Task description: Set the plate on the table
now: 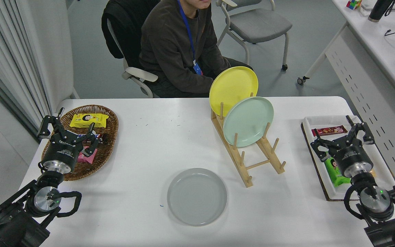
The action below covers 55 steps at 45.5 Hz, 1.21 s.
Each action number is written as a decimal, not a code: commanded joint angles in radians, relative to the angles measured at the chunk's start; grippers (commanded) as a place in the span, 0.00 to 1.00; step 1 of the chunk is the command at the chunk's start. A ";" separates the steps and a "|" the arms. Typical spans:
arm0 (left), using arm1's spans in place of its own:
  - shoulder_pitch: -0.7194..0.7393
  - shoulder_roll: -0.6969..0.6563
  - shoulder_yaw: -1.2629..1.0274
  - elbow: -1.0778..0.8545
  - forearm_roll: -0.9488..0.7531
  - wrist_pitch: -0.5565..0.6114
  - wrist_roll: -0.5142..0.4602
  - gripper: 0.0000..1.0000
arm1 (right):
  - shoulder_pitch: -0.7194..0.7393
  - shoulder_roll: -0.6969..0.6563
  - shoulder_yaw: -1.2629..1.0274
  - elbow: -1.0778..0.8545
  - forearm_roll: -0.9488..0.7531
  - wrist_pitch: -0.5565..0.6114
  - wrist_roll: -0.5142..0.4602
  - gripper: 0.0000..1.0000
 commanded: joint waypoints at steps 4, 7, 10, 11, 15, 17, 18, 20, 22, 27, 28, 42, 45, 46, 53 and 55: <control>0.000 0.000 0.000 0.000 0.000 0.000 0.001 0.98 | -0.006 0.018 -0.003 0.000 -0.008 -0.007 0.002 0.99; 0.000 0.000 0.000 0.000 0.000 0.000 0.001 0.98 | -0.006 0.018 0.001 0.001 -0.008 0.002 0.014 0.99; 0.000 0.000 -0.001 0.000 0.000 0.000 0.001 0.98 | -0.007 0.021 0.001 0.004 -0.008 0.016 0.045 0.99; 0.000 0.000 0.000 0.000 0.000 0.000 0.001 0.98 | -0.007 0.021 0.003 0.004 -0.008 0.028 0.060 0.99; 0.000 0.000 0.000 0.000 0.000 0.000 -0.001 0.98 | -0.001 0.027 0.004 -0.003 -0.008 0.102 0.157 0.99; 0.000 0.000 0.000 0.000 0.000 0.000 -0.001 0.98 | 0.003 0.028 0.003 -0.006 -0.008 0.113 0.192 0.99; 0.000 0.000 0.000 0.000 0.000 0.000 -0.001 0.98 | 0.006 0.028 0.001 -0.008 -0.008 0.113 0.198 0.99; 0.000 0.000 0.000 0.000 0.000 0.000 0.001 0.98 | 0.019 0.028 0.000 -0.017 -0.008 0.111 0.201 0.99; 0.000 0.000 0.000 0.000 0.000 0.000 -0.001 0.98 | 0.034 0.030 -0.014 -0.040 -0.007 0.110 0.201 0.99; 0.000 0.000 0.000 0.000 0.000 0.000 0.001 0.98 | 0.055 0.038 -0.032 -0.080 -0.007 0.111 0.200 0.99; 0.000 0.000 0.000 0.000 0.000 0.000 0.001 0.98 | 0.060 0.039 -0.038 -0.085 -0.007 0.111 0.200 0.99; 0.000 0.000 0.000 0.000 0.000 0.000 0.001 0.98 | 0.098 0.068 -0.101 -0.157 0.005 0.113 0.198 0.99; 0.000 0.000 0.000 0.000 0.000 0.000 -0.001 0.98 | 0.097 0.070 -0.103 -0.157 0.005 0.114 0.200 0.99; 0.000 0.000 0.000 0.000 0.000 0.000 0.001 0.98 | 0.097 0.071 -0.103 -0.155 0.007 0.116 0.200 0.99; 0.000 0.000 0.000 0.000 0.000 0.000 -0.001 0.98 | 0.095 0.073 -0.104 -0.155 0.005 0.120 0.200 0.99; 0.000 0.000 0.000 0.000 0.000 0.000 0.001 0.98 | 0.095 0.075 -0.104 -0.155 0.005 0.120 0.200 0.99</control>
